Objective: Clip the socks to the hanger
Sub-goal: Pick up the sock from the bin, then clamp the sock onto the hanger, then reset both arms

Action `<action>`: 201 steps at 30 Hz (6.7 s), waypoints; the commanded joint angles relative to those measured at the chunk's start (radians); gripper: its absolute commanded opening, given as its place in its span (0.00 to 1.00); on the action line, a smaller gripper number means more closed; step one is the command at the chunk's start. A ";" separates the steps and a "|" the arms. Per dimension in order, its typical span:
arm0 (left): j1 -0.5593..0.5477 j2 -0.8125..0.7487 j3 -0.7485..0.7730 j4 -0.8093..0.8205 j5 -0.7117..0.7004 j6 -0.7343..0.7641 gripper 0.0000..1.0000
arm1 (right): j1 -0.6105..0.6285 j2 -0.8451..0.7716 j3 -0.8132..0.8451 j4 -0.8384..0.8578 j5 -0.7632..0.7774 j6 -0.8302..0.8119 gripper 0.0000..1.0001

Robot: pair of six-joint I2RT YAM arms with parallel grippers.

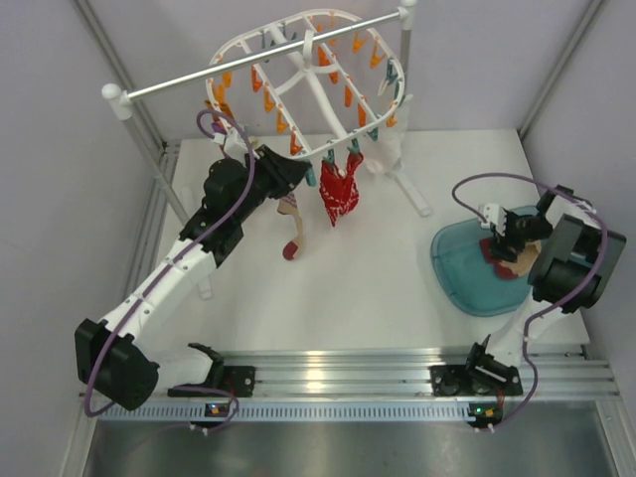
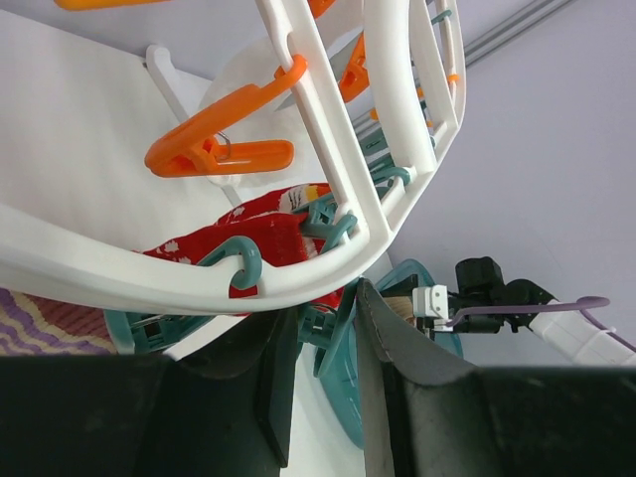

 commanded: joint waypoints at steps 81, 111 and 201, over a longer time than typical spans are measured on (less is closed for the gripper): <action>0.035 0.058 0.003 0.106 0.103 -0.040 0.00 | 1.040 -0.363 -0.251 1.567 0.154 2.578 0.00; 0.035 0.069 -0.005 0.116 0.132 -0.039 0.00 | 1.050 -0.308 -0.160 1.612 0.153 2.650 0.00; 0.112 -0.428 0.031 -0.896 0.078 0.866 0.98 | 0.261 -0.860 -0.209 0.519 -0.171 1.699 1.00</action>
